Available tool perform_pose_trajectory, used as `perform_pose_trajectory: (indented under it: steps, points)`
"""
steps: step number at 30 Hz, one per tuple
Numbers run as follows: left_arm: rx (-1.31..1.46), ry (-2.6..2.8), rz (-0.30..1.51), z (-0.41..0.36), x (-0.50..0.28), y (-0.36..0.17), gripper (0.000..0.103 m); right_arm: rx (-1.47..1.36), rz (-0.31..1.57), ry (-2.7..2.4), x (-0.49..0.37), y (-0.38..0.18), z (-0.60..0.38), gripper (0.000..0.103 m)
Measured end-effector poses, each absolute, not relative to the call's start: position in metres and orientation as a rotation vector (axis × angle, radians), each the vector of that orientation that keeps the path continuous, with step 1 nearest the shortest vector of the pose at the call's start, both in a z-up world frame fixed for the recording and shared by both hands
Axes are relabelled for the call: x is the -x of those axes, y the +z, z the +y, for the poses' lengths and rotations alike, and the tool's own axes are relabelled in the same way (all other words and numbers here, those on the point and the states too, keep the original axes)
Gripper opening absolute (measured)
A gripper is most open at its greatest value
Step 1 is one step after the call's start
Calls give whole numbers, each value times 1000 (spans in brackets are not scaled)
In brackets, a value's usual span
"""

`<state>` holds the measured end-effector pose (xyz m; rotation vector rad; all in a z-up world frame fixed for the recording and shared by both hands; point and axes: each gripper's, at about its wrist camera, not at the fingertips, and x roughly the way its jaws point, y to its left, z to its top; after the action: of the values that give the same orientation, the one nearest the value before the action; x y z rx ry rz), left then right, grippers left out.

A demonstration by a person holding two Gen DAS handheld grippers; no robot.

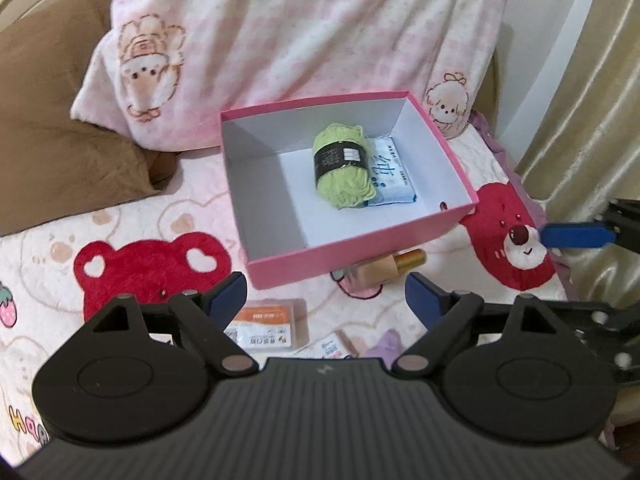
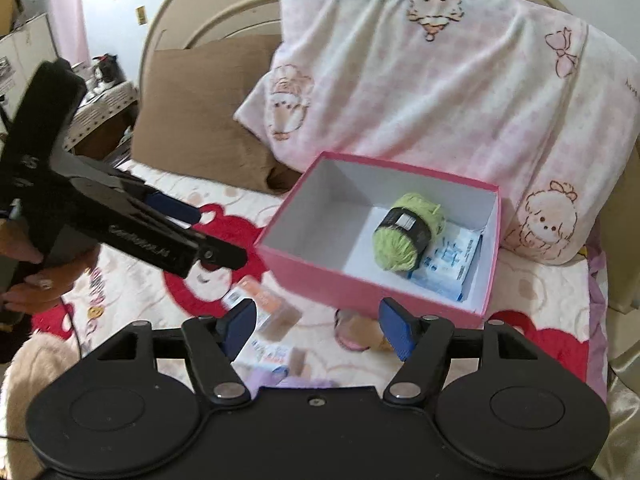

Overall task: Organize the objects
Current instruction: 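Move the left tool to the lilac plush toy and grasp it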

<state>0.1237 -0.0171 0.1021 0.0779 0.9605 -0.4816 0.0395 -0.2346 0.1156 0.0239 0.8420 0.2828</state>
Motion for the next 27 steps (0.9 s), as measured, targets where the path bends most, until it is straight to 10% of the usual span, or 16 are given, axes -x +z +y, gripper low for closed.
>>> perform_pose_trajectory:
  steps: [27]
  points:
    - [101, -450, 1019, 5, -58, -22, 93, 18, 888, 333, -4, 9, -195, 84]
